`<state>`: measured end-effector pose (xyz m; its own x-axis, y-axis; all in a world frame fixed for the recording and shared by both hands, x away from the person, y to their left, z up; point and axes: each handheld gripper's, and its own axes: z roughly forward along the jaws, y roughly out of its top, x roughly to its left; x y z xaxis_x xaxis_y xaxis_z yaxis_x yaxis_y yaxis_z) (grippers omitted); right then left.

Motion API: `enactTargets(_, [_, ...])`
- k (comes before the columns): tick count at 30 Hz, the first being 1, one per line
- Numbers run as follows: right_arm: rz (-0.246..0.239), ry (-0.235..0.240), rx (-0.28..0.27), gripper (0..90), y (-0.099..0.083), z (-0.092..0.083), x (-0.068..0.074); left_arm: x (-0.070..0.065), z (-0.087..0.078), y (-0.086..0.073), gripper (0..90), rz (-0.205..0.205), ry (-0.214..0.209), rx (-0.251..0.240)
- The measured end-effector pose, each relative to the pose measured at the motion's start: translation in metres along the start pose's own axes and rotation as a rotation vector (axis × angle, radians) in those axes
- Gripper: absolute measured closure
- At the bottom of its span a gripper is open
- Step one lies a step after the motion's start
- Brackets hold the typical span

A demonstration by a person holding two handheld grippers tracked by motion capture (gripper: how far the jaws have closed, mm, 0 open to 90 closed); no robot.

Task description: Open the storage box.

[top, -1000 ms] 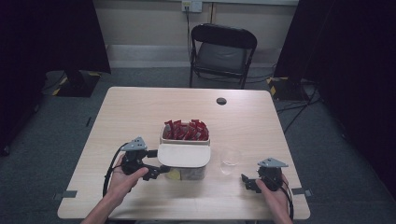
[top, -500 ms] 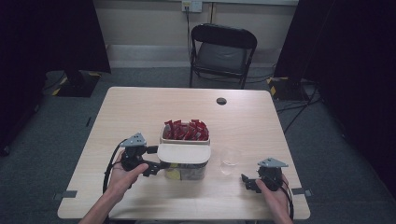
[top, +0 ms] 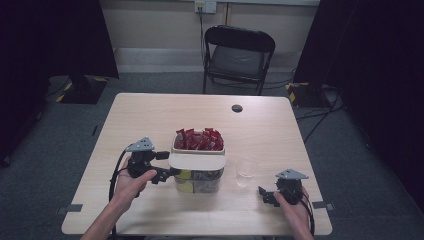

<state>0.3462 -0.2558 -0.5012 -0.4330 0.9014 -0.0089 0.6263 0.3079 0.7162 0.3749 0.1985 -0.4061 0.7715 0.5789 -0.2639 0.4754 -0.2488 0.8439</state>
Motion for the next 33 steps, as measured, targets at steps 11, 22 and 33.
enactTargets(11, [-0.002,0.0,-0.001,2.8,0.0,0.0,0.0,0.005,-0.002,0.001,17.4,-0.004,0.009,-0.009])
enactTargets(22, [-0.005,0.001,-0.001,2.7,0.0,0.0,0.0,0.011,-0.002,0.006,17.8,-0.009,0.026,-0.018])
enactTargets(33, [-0.004,0.001,-0.001,2.7,0.0,0.0,0.0,0.012,-0.001,0.012,18.0,-0.003,0.023,-0.02])
